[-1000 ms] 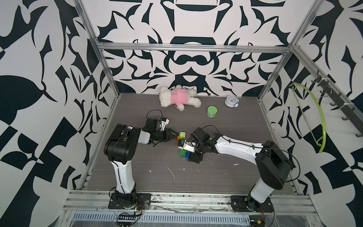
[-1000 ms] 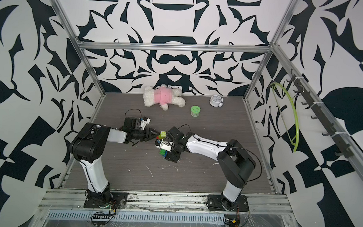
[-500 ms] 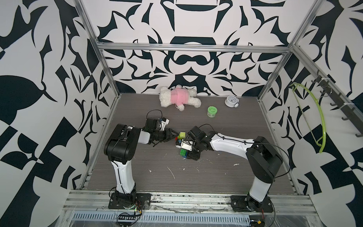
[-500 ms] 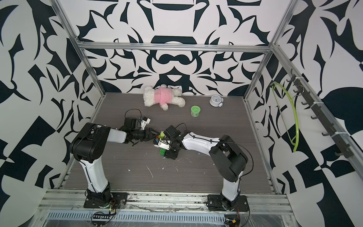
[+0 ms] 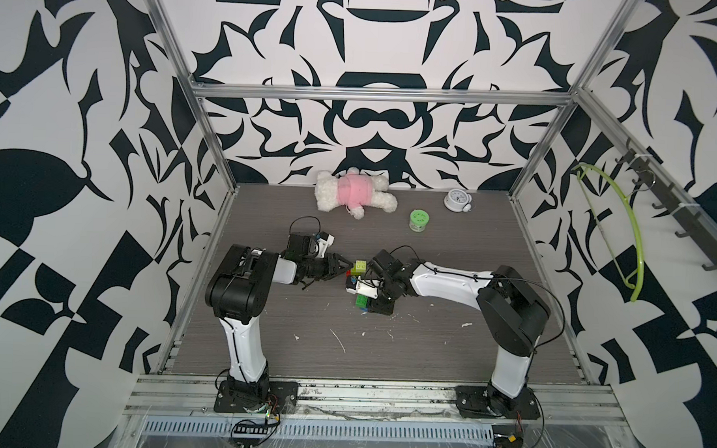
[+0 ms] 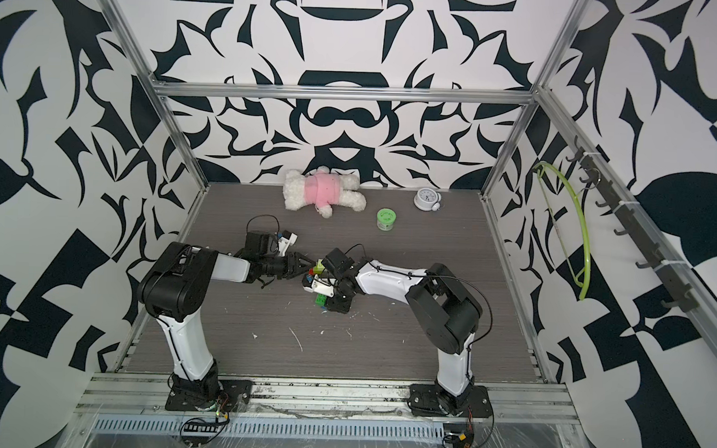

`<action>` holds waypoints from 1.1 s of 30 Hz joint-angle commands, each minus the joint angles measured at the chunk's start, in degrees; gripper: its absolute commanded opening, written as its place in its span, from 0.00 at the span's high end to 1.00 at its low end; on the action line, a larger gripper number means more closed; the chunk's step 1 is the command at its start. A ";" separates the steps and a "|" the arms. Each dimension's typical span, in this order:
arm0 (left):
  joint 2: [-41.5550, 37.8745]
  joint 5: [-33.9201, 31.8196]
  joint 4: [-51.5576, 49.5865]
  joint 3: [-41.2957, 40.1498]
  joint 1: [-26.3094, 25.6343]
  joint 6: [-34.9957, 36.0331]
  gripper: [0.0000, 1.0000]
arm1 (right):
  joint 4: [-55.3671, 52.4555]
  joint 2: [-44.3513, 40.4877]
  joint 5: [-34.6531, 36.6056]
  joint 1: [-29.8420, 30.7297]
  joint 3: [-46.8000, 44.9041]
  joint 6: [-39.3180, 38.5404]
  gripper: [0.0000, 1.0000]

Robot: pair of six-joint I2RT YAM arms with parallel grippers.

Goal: Assemble the letter y with lego
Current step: Pick up the lego brick from the center of the board, then assemble the lego brick with the lego brick.

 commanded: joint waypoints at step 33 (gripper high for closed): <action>5.49 -9.64 -12.66 -3.01 -0.03 0.79 0.49 | -29.60 13.21 -9.97 -9.08 43.39 -17.60 0.73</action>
